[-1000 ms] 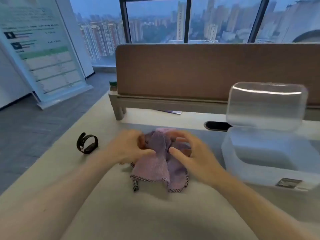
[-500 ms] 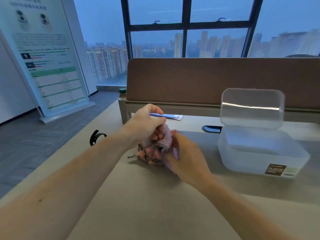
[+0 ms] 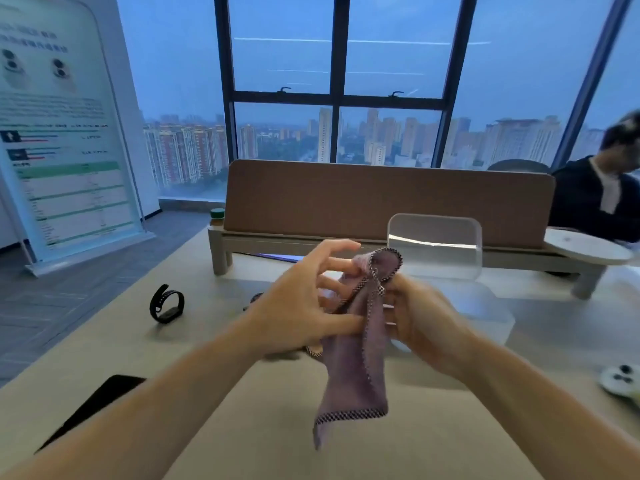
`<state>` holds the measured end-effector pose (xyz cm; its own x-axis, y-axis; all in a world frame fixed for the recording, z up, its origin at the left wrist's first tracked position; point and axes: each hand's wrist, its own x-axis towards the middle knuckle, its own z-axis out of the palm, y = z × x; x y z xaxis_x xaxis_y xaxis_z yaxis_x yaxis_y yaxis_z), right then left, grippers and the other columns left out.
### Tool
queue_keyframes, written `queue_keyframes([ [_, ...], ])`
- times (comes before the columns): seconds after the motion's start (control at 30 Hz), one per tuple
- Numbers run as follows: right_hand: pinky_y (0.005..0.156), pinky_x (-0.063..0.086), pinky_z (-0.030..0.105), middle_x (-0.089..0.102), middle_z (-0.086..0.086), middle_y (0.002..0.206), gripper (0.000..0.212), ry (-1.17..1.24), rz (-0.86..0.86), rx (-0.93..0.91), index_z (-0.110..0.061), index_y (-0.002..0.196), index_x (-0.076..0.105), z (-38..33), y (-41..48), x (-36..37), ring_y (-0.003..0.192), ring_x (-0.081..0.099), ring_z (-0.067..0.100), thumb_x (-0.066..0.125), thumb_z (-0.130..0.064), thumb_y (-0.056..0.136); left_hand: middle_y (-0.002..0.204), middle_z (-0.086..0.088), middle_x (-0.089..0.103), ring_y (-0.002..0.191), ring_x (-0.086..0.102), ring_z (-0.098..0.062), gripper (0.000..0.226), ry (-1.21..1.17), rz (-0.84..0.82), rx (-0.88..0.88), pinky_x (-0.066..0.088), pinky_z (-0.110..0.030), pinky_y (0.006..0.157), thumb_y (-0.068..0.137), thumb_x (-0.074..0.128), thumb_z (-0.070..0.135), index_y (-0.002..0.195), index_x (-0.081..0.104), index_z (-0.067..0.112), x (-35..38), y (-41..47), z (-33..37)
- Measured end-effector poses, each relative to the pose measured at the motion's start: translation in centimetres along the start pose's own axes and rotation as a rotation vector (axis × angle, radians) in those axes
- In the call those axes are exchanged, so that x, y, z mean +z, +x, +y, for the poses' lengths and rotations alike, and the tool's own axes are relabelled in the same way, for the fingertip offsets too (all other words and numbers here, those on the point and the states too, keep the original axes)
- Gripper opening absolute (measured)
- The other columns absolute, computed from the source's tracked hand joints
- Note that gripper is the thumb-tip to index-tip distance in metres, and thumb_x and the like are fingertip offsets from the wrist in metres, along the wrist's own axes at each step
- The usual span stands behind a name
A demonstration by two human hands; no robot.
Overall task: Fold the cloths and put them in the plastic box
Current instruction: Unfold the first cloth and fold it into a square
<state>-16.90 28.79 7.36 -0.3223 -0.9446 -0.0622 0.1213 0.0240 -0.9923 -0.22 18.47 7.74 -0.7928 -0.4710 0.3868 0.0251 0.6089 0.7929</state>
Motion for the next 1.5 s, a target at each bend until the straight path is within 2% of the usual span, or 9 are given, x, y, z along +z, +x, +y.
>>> queue_keyframes([
  [0.17,0.104,0.049,0.049,0.070,0.022,0.123,0.047,-0.101,-0.151,0.118,-0.005,0.131,0.062,1.8,-3.5,-2.0,0.107,0.067,0.031,0.041,-0.032,0.100,0.077,0.007,0.073,0.066,0.070,-0.012,0.010,0.159,0.137,0.023,0.061,-0.047,0.064,0.091,0.076,0.032,0.097,0.071,0.026,4.1,-1.0,-0.2],
  [0.3,0.100,0.053,0.045,0.069,0.007,0.123,0.050,-0.394,-0.054,0.025,-0.038,0.124,0.061,2.1,-4.8,-3.1,0.111,0.068,0.021,0.063,-0.065,0.082,0.060,0.013,0.064,0.049,0.056,0.004,0.011,0.261,0.142,0.056,0.055,-0.029,0.055,0.093,0.073,0.027,0.084,0.071,0.021,5.2,-1.6,1.0],
  [0.47,0.082,0.061,0.041,0.072,-0.009,0.111,0.065,-0.843,-0.087,-0.403,-0.040,0.131,0.047,0.0,-5.7,-2.3,0.087,0.073,0.017,0.074,-0.009,0.082,0.080,0.010,0.061,0.074,0.058,-0.004,0.012,0.480,0.087,0.174,0.051,-0.029,0.070,0.085,0.077,0.022,0.088,0.066,0.023,4.7,-1.1,2.1],
  [0.63,0.087,0.058,0.054,0.078,0.005,0.098,0.054,-0.809,-0.089,-0.405,-0.030,0.127,0.058,-1.4,-5.7,-2.0,0.086,0.074,0.035,0.068,0.001,0.084,0.094,0.008,0.064,0.088,0.066,-0.012,0.027,0.219,0.243,0.113,0.058,-0.024,0.076,0.085,0.081,0.033,0.096,0.057,0.027,4.8,-1.3,3.1],
  [0.77,0.090,0.061,0.041,0.078,0.008,0.105,0.017,-0.603,-0.050,-0.374,-0.010,0.110,0.074,-2.4,-6.7,-2.9,0.099,0.074,0.030,0.067,-0.005,0.095,0.116,-0.008,0.070,0.104,0.073,-0.020,0.036,-0.199,-0.163,-0.253,0.061,-0.039,0.091,0.090,0.077,0.025,0.120,0.057,0.021,4.6,-2.8,1.6],
  [0.97,0.073,0.062,0.034,0.075,0.006,0.092,0.015,-0.531,0.083,-0.345,-0.008,0.100,0.075,-3.1,-8.6,-3.9,0.081,0.067,0.016,0.061,-0.014,0.098,0.101,0.000,0.076,0.099,0.072,-0.015,0.010,-0.008,-0.278,-0.161,0.058,-0.033,0.092,0.097,0.068,0.012,0.104,0.075,0.012,3.4,-4.4,-0.3],
  [1.13,0.070,0.054,0.030,0.075,0.011,0.093,0.029,-0.379,0.199,-0.321,-0.012,0.102,0.074,-2.4,-11.8,-5.4,0.081,0.064,0.015,0.060,-0.033,0.088,0.087,-0.010,0.077,0.081,0.067,-0.010,0.011,-0.019,-0.123,-0.206,0.053,-0.024,0.074,0.092,0.071,0.020,0.094,0.079,0.013,-2.0,-6.7,2.5],
  [1.33,0.065,0.048,0.022,0.072,0.000,0.079,0.024,-0.321,0.272,-0.347,-0.013,0.096,0.075,-3.0,-9.9,-5.5,0.068,0.062,0.007,0.055,-0.025,0.100,0.070,0.012,0.072,0.066,0.063,0.004,0.015,0.107,0.001,-0.100,0.049,-0.016,0.062,0.091,0.067,0.032,0.086,0.079,0.025,-4.7,-5.4,5.9],
  [1.5,0.082,0.055,0.043,0.076,0.011,0.094,0.025,-0.490,0.339,-0.139,-0.015,0.091,0.076,1.8,-3.9,-7.0,0.086,0.068,0.025,0.059,-0.030,0.101,0.075,-0.013,0.071,0.064,0.061,0.000,0.015,0.303,0.057,-0.294,0.050,-0.021,0.062,0.095,0.071,0.028,0.090,0.078,0.015,-2.4,-2.8,-1.6],
])
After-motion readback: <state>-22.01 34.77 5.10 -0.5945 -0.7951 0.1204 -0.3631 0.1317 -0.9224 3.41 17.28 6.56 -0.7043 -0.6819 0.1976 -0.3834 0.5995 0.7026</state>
